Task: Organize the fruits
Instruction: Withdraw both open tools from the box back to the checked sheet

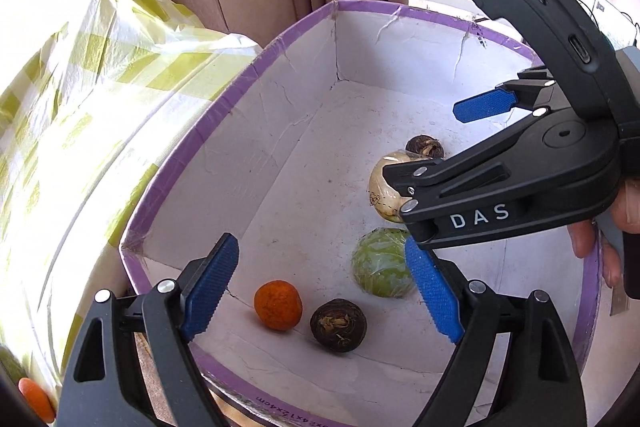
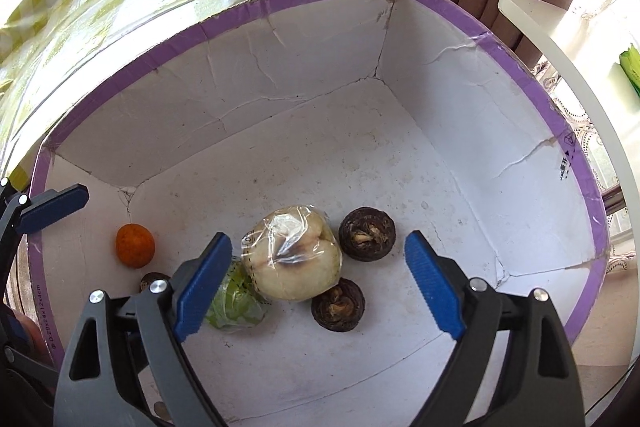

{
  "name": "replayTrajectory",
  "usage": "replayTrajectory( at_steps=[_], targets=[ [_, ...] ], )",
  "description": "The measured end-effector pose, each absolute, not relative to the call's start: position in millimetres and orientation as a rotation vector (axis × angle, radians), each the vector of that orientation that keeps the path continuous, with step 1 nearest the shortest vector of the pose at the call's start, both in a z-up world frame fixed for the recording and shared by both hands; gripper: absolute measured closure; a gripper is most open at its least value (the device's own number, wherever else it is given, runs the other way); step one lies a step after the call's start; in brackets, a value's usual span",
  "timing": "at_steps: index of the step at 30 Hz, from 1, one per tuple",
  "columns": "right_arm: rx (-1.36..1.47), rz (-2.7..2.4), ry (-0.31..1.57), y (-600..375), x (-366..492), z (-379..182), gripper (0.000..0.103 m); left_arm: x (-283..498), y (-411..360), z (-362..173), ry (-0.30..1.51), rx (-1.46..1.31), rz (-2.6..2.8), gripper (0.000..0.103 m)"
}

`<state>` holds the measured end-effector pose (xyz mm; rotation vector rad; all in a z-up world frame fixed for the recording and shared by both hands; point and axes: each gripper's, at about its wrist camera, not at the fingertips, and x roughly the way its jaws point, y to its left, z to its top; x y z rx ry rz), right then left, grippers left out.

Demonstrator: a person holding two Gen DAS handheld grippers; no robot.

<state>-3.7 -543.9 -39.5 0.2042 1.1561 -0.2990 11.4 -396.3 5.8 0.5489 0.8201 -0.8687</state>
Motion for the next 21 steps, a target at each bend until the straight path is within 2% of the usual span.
replayTrajectory(
  at_steps=[13, 21],
  targets=[
    [0.377, -0.279, 0.951, -562, -29, 2, 0.014, 15, -341, 56, 0.611, 0.331, -0.776, 0.020],
    [0.392, -0.249, 0.784, -548, -31, 41, 0.014, 38, -293, 83, 0.571, 0.200, -0.678, 0.020]
  ],
)
